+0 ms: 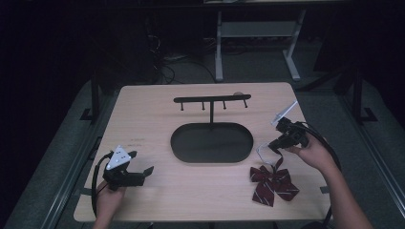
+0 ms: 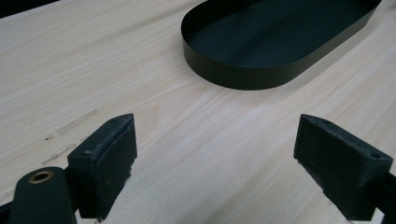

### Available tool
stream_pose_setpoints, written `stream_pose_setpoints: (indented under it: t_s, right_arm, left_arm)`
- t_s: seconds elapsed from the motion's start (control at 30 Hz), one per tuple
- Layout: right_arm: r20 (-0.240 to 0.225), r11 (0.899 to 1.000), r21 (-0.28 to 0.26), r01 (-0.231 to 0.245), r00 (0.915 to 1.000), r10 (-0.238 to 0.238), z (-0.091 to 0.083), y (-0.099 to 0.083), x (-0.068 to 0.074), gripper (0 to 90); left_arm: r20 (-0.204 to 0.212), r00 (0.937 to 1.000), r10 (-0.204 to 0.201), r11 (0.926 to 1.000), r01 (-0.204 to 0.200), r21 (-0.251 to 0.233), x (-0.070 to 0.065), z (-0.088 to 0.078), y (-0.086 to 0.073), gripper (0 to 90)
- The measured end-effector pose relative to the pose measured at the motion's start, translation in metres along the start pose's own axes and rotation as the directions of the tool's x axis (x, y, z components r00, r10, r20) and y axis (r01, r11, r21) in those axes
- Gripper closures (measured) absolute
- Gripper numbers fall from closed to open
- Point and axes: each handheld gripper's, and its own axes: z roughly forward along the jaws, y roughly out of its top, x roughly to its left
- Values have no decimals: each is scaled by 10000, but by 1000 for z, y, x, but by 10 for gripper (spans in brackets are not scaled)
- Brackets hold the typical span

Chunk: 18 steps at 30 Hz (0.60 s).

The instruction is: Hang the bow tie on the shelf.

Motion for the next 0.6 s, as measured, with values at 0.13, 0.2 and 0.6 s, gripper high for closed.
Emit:
stream_pose_setpoints:
  t_s: [0.13, 0.2, 0.6]
  right_arm:
    - [112, 9998, -108, 147, 9998, -146, -7, 1, 3, 861]
    - [100, 9998, -126, 179, 9998, -178, -10, 2, 5, 861]
    - [238, 9976, -381, 576, 9981, -567, -26, 9, 17, 862]
  left_arm:
    - [-3, 10000, 23, 10000, -23, 23, 0, 0, 0, 132]
    - [-1, 10000, 22, 10000, -22, 8, 0, 0, 0, 132]
    - [21, 10000, 16, 10000, -17, 50, 0, 0, 0, 132]
